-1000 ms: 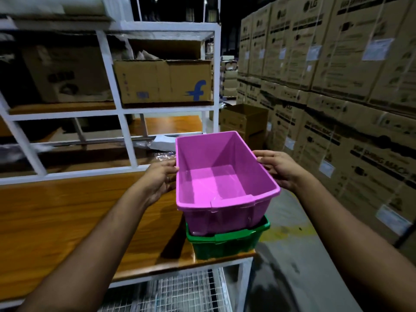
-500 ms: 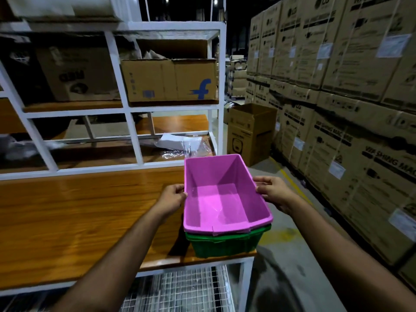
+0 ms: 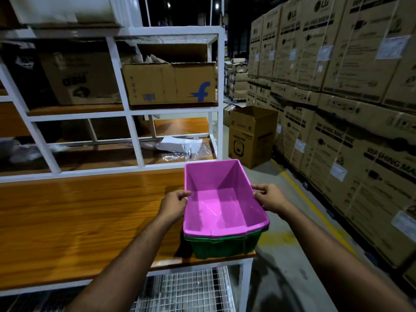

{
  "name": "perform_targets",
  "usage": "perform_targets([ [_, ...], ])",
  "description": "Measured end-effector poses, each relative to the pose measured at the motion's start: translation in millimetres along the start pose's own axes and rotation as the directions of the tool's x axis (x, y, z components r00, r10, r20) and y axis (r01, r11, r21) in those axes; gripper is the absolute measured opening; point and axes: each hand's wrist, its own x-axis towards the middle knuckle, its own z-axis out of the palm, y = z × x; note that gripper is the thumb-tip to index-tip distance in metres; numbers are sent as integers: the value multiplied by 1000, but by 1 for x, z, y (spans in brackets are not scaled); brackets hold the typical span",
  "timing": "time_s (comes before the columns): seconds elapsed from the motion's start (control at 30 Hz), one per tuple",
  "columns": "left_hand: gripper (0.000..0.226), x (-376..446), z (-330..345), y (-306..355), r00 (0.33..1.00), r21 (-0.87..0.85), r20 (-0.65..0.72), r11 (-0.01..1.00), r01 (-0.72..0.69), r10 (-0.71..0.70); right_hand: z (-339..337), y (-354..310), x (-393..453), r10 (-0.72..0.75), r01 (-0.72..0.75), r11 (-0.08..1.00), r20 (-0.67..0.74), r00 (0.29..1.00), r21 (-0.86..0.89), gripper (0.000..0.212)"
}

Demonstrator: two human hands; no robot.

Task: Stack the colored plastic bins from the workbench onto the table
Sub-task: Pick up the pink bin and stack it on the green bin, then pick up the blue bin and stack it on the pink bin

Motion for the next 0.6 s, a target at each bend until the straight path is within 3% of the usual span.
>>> perform_targets([
  [0.23, 37, -3, -9, -10, 999, -62, 47, 998, 9, -6, 3, 1, 4, -42, 19, 946, -63, 997, -323, 41],
  [0.4, 42, -16, -34, -20, 1000, -8, 3, 1000, -29, 29, 24, -15, 3, -151, 1, 827, -220, 964, -562, 48],
  [0.5, 42, -26, -60, -35, 996, 73, -25, 994, -83, 85, 49, -40, -12, -276, 99, 816, -232, 933, -570, 51],
  [0.6, 44, -37, -96, -59, 992, 212, -47, 972, -105, 117, 87, -72, -26, -407, 266, 799, -159, 899, -540, 52],
])
